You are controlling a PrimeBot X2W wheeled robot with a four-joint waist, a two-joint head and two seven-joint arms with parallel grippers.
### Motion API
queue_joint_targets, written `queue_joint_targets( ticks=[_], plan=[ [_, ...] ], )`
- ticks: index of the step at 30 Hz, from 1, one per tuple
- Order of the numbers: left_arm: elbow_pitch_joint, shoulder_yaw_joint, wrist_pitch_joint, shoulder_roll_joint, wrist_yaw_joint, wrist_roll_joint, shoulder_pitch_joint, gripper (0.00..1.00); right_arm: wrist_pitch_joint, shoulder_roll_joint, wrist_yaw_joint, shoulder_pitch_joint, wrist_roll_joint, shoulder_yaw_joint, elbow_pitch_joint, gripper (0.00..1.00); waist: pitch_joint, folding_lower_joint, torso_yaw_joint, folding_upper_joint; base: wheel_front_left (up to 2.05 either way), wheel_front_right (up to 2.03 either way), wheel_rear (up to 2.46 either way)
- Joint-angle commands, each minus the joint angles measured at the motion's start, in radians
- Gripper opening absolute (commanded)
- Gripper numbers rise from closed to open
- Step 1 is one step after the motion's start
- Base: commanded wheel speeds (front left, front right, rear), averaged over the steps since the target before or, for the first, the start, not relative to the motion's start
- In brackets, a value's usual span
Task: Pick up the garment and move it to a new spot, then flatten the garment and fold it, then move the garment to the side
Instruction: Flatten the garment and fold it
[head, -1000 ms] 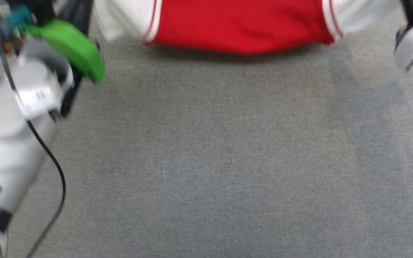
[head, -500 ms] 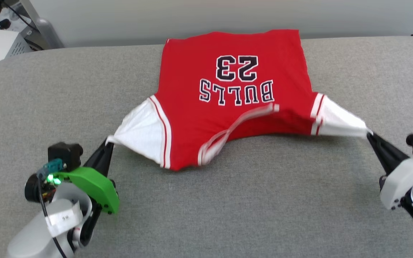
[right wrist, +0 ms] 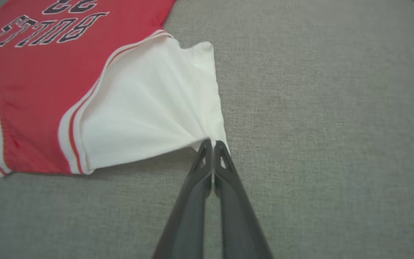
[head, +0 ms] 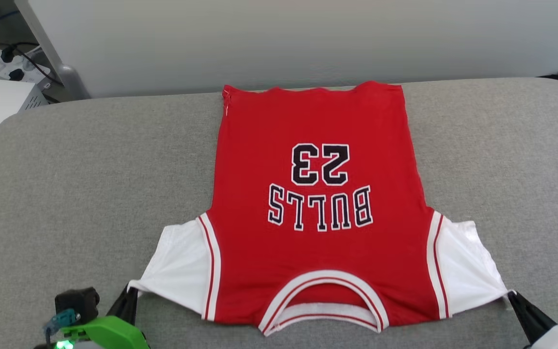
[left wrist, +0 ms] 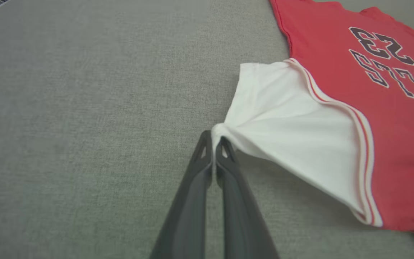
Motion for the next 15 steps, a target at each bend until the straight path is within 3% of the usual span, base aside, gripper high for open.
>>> queue_joint_targets(
  ticks=[1,7,13,14,15],
  plan=[
    [-0.004,0.018,-0.006,-0.001,0.01,0.008,0.039,0.0,0.009,0.003,-0.001,0.036,-0.014,-0.027,-0.011,0.0,-0.006,0.0001,-0.001,0.0,0.0,0.0,0.0],
    [-0.03,0.053,-0.006,-0.016,0.012,0.035,0.127,0.0,0.094,0.029,-0.001,0.177,-0.062,-0.112,-0.096,0.0,-0.012,0.0001,0.007,0.0,0.0,0.0,0.0],
    [-0.042,0.061,-0.006,-0.033,0.005,0.063,0.139,0.0,0.162,0.066,-0.001,0.211,-0.078,-0.154,-0.164,0.0,-0.02,0.0001,0.014,0.0,0.0,0.0,0.0],
    [-0.044,0.06,-0.006,-0.035,0.005,0.07,0.136,0.0,0.169,0.07,-0.001,0.21,-0.081,-0.159,-0.173,0.22,-0.02,0.0001,0.015,0.0,0.0,0.0,0.0],
    [-0.047,0.06,-0.006,-0.038,0.005,0.078,0.131,0.0,0.177,0.073,-0.001,0.208,-0.086,-0.164,-0.183,0.96,-0.02,0.0001,0.017,0.0,0.0,0.0,0.0]
  ],
)
